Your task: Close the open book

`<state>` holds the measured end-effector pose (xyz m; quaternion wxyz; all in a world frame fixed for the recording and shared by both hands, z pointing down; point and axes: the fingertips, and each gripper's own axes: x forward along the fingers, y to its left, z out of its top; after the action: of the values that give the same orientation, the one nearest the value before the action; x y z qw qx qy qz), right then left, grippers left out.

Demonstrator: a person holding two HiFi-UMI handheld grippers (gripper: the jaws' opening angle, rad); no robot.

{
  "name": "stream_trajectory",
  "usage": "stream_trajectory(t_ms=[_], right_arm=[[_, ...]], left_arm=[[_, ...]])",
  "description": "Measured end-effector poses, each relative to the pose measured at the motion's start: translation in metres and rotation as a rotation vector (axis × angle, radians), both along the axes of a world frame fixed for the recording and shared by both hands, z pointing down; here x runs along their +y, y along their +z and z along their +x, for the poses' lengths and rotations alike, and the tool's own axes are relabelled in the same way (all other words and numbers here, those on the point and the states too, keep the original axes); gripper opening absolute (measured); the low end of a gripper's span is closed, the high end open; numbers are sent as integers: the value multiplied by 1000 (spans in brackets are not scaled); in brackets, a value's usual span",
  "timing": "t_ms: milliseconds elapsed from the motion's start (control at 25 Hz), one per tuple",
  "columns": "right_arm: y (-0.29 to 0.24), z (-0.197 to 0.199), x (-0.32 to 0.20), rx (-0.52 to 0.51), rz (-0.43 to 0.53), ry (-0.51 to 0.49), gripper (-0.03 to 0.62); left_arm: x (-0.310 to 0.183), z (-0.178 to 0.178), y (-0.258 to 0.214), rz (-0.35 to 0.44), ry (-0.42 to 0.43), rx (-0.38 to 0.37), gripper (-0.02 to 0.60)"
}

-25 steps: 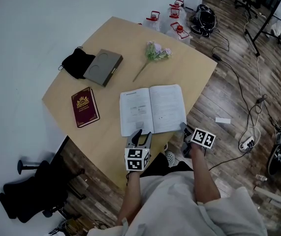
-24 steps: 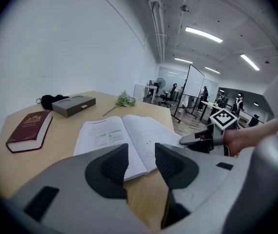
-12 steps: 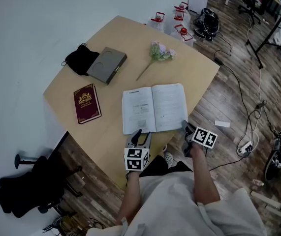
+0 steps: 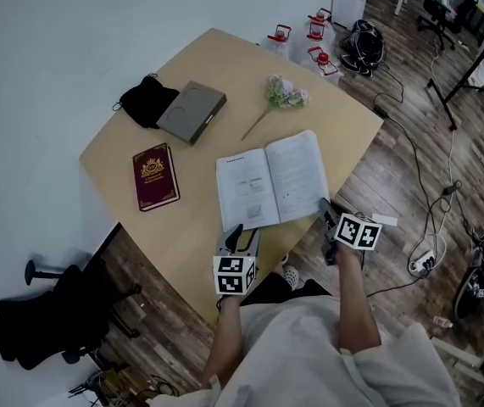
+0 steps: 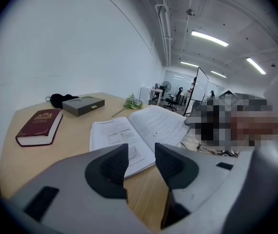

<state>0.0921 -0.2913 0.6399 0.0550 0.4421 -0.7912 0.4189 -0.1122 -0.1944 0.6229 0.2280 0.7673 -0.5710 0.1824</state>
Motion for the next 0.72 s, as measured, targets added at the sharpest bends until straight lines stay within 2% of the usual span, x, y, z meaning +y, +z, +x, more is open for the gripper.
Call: stream_trajectory(t_ms=[320, 720], right_arm=[[-39, -13, -18, 249, 171, -141, 40], [-66, -53, -9, 313, 296, -224, 40]], left_arm=[[-2, -13, -6, 11, -34, -1, 176], [-8, -15, -7, 12, -27, -2, 175]])
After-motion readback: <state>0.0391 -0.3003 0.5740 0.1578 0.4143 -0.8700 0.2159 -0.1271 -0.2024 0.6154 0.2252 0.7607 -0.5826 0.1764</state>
